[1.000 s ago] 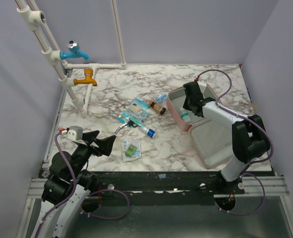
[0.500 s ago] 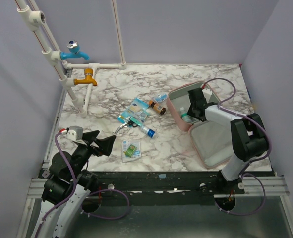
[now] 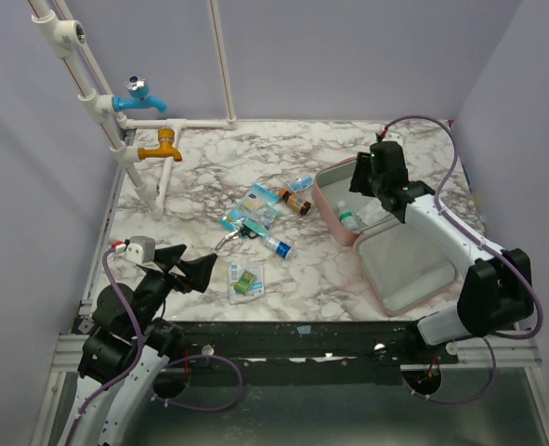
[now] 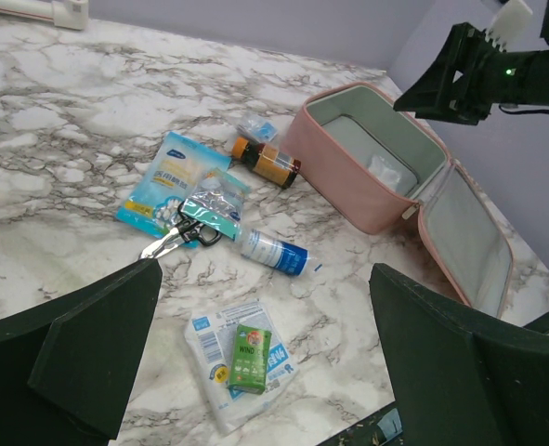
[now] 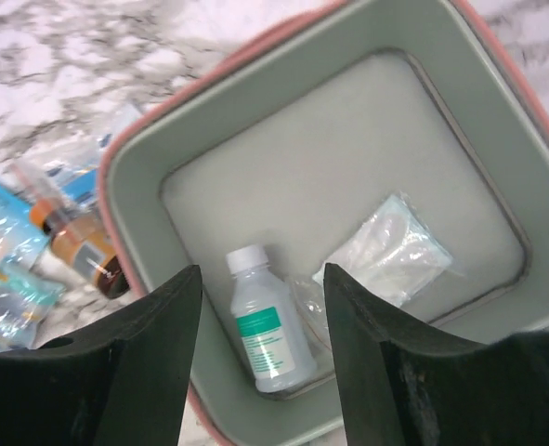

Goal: Organize the medicine kit

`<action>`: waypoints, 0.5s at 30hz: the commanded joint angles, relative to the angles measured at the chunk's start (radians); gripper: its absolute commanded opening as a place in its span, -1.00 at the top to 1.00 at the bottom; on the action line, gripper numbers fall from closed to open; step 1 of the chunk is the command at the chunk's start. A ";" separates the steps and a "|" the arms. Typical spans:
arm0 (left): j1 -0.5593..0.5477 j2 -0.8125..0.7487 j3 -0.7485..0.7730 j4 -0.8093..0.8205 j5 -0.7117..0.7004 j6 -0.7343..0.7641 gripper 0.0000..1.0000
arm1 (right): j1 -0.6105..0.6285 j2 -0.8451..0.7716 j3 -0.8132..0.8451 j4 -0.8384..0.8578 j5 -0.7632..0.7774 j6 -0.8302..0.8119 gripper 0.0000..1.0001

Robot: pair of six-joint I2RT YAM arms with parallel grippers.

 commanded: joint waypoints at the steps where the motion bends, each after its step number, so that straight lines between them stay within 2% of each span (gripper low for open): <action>1: -0.005 -0.034 -0.003 -0.003 0.002 -0.004 -0.97 | 0.025 -0.047 0.058 -0.049 -0.169 -0.142 -0.19; 9: -0.005 -0.029 -0.001 -0.006 -0.005 -0.006 -0.97 | 0.129 -0.050 0.162 -0.067 -0.321 -0.250 -0.38; 15: -0.005 -0.031 0.002 -0.013 -0.026 -0.009 -0.97 | 0.238 0.066 0.272 -0.121 -0.296 -0.339 -0.47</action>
